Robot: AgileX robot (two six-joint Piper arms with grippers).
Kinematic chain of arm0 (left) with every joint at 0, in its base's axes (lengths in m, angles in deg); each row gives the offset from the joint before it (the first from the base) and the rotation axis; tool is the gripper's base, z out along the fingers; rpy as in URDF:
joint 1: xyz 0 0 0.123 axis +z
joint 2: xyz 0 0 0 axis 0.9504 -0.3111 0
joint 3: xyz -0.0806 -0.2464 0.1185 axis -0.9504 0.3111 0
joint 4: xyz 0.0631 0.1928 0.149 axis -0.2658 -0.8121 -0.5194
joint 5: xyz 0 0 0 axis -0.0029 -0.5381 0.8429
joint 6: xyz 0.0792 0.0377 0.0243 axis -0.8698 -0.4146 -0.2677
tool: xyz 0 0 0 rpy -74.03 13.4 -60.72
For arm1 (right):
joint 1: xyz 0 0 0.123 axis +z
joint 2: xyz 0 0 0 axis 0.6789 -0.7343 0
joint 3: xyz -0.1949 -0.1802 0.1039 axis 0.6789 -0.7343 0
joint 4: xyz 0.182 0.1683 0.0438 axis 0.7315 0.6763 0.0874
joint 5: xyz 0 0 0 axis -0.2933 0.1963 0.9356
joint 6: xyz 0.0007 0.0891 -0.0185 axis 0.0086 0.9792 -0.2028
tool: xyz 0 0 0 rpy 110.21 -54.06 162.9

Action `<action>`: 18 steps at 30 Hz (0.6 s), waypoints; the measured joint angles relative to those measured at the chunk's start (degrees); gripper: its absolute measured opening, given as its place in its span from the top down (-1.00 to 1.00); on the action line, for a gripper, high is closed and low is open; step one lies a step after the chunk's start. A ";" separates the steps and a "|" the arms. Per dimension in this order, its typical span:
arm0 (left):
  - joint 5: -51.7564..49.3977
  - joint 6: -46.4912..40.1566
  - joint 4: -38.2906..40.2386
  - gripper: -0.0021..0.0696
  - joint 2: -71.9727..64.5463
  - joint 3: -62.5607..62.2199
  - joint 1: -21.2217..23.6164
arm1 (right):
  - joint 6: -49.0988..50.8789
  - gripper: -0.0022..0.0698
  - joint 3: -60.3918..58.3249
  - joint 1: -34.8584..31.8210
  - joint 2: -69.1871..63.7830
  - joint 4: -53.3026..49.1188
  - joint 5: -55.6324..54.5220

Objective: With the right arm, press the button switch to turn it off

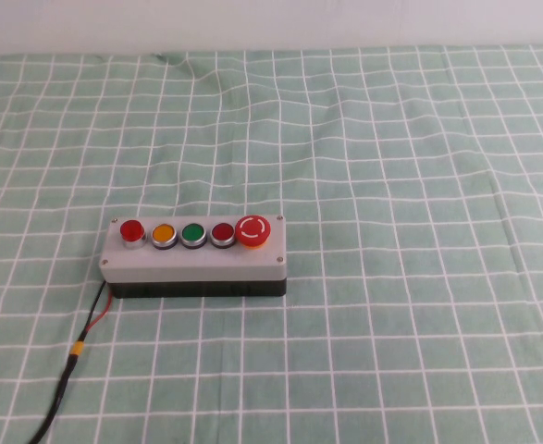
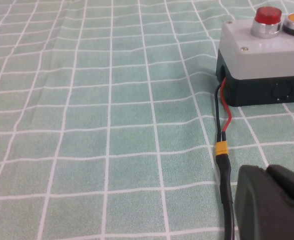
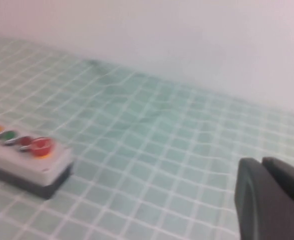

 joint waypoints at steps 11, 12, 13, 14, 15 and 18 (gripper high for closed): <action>0.00 0.00 0.00 0.95 0.00 0.00 0.00 | -0.05 0.98 -22.17 -6.48 19.59 -1.82 -9.38; 0.00 0.00 0.00 0.95 0.00 0.00 0.00 | -0.05 0.98 -24.22 -6.48 20.54 -1.84 -10.06; 0.00 0.00 0.00 0.95 0.00 0.00 0.00 | -0.05 0.98 -26.32 -6.52 21.43 -1.80 -10.69; 0.00 0.00 0.00 0.95 0.00 0.00 0.00 | -0.05 0.98 -27.98 -6.52 22.21 -1.55 -11.24; 0.00 0.00 0.00 0.95 0.00 0.00 0.00 | -0.05 0.98 -30.06 -6.52 22.93 -1.31 -11.88; 0.00 0.00 0.00 0.95 0.00 0.00 0.00 | -0.05 0.98 -35.95 -6.74 23.66 -0.36 -13.69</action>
